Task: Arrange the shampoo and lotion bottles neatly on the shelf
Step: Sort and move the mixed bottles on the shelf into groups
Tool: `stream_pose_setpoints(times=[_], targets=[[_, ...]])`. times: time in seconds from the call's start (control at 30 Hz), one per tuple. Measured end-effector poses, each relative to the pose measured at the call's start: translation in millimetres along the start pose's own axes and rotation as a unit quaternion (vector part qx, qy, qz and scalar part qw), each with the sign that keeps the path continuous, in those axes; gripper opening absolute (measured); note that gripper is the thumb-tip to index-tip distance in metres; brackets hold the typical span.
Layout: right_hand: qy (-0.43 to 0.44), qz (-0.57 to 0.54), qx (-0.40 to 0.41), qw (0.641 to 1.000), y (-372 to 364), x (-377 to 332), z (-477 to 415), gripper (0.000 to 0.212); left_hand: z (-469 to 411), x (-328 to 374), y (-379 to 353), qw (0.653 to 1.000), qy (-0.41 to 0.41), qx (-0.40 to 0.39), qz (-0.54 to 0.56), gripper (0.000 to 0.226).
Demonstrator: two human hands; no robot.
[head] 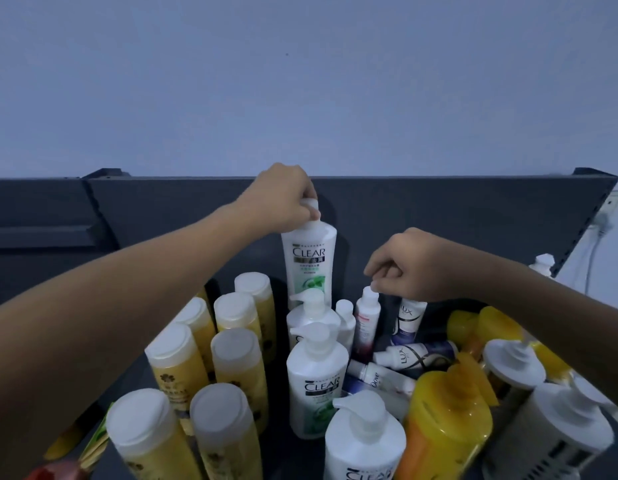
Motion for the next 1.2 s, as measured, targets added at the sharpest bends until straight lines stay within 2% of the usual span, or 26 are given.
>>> stream_pose_setpoints(times=[0.23,0.47,0.77,0.87,1.0,1.13,1.2], targets=[[0.026,0.009,0.009,1.0,-12.9,0.0,12.0,0.03,10.5,-9.6,-54.3,0.996,-0.001,-0.082,-0.031,0.027],[0.011,0.002,0.014,1.0,-15.0,11.6,27.4,0.029,16.5,-18.0,-88.2,0.988,0.007,-0.131,-0.079,0.027],[-0.013,-0.011,0.007,1.0,-10.0,31.2,46.0,0.027,18.3,-26.1,-93.2,0.982,-0.006,-0.148,-0.118,0.036],[-0.018,-0.005,-0.001,1.0,-13.2,32.2,44.8,0.027,18.2,-18.9,-79.1,0.984,-0.026,-0.129,-0.121,0.035],[-0.01,0.027,-0.048,0.998,-25.0,28.9,31.7,0.028,25.2,9.6,-51.5,0.994,-0.056,-0.071,-0.069,0.025],[-0.001,0.074,-0.136,0.988,-29.5,34.8,14.9,0.026,51.5,53.1,-34.7,0.992,-0.085,-0.091,-0.014,0.021],[0.003,0.038,-0.17,0.985,-22.2,38.0,16.2,0.025,70.5,75.9,-28.6,0.99,-0.088,-0.111,0.002,0.025]])
Point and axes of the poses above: each hand's wrist, its own z-axis away from the middle knuckle, its own y-axis out of the back of the hand, x = y × z, the point moved 2 cm from there along -z, towards the middle knuckle, and after that the axes turned 1 degree about -y, right-handed, at the moved point
